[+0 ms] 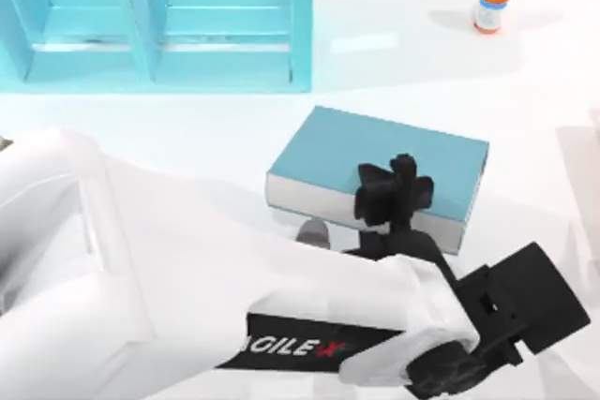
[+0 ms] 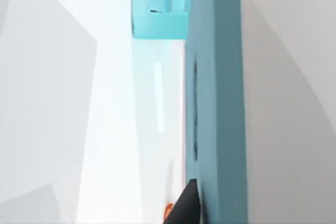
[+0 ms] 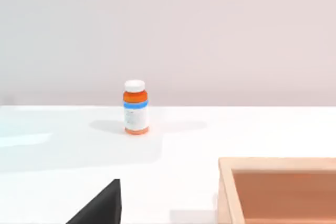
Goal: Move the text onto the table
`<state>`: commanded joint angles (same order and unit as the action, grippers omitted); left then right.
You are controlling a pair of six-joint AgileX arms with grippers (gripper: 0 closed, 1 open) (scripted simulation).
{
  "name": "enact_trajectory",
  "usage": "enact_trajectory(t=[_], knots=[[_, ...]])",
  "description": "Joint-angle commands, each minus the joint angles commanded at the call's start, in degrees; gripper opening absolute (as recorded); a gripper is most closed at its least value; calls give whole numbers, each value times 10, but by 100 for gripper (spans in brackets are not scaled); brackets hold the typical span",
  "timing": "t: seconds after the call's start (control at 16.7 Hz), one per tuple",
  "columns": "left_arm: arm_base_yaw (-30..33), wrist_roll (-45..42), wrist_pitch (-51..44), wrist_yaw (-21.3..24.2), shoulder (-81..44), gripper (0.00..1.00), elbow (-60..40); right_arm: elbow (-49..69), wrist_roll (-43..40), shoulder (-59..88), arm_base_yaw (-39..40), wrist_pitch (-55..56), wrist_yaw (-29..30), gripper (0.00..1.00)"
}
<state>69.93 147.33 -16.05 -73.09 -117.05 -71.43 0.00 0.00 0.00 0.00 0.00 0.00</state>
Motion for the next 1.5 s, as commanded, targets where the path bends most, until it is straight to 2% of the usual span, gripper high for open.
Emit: enact_trajectory(t=[0.36,0.84,1.08,1.5], knots=[[-1,4,-3,0,-3,0,2,0,0,0,0,0,0,100],[-1,3,56,1,-37,0,23,0,0,0,0,0,0,100],[-1,3,56,1,-38,0,24,0,0,0,0,0,0,100],[-1,3,56,1,-38,53,24,0,0,0,0,0,0,100]])
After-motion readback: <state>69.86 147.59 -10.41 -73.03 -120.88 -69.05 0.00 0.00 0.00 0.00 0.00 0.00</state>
